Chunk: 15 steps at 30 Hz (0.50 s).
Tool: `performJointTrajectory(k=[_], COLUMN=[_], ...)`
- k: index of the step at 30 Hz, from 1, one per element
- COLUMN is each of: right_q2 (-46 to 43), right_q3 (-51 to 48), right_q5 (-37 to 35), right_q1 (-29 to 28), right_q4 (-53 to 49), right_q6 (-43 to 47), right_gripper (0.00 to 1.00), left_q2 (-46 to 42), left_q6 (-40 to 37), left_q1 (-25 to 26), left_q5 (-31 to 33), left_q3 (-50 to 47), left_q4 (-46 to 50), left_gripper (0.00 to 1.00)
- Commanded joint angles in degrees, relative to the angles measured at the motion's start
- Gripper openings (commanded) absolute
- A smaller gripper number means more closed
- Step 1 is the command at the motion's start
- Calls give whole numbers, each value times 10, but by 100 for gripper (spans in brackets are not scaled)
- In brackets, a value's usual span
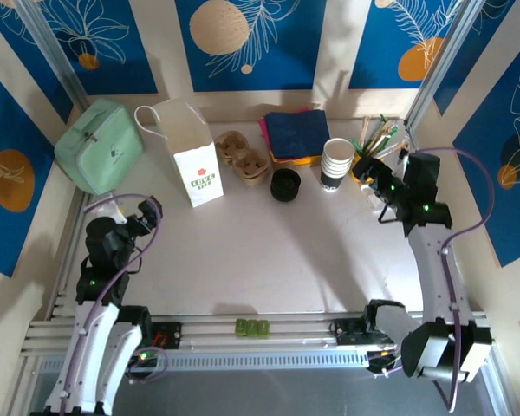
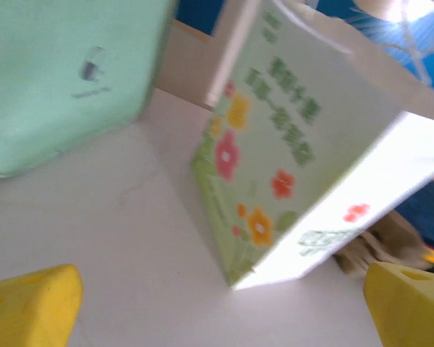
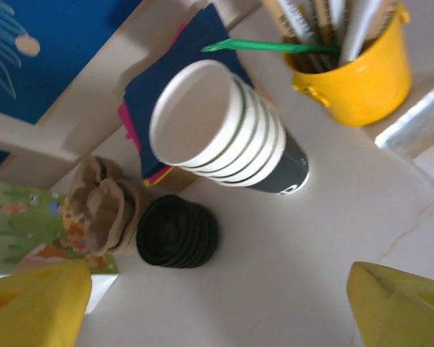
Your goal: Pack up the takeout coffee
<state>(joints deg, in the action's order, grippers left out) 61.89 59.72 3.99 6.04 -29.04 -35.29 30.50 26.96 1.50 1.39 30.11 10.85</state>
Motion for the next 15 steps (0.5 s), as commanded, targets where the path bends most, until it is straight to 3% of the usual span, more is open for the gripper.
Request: performJointTrajectory(k=[1,3,8,15], right_q2=[59,95,192,329], right_q3=[87,132,226,369], right_q5=[4,-47,-72,-118], right_q1=[-33,-56,-67,-63], right_q4=[-127,-146,-158,-211], right_q6=[22,30,32,46], right_gripper=[87,86,81,74], left_q2=[18,33,54,43], left_q6=[0,-17,-49,-61], left_q1=[-6,-6,-5,-6], left_q5=[-130,-166,-193,-204], left_q3=[72,111,175,176], left_q4=[93,122,170,170], left_gripper=[99,99,99,99])
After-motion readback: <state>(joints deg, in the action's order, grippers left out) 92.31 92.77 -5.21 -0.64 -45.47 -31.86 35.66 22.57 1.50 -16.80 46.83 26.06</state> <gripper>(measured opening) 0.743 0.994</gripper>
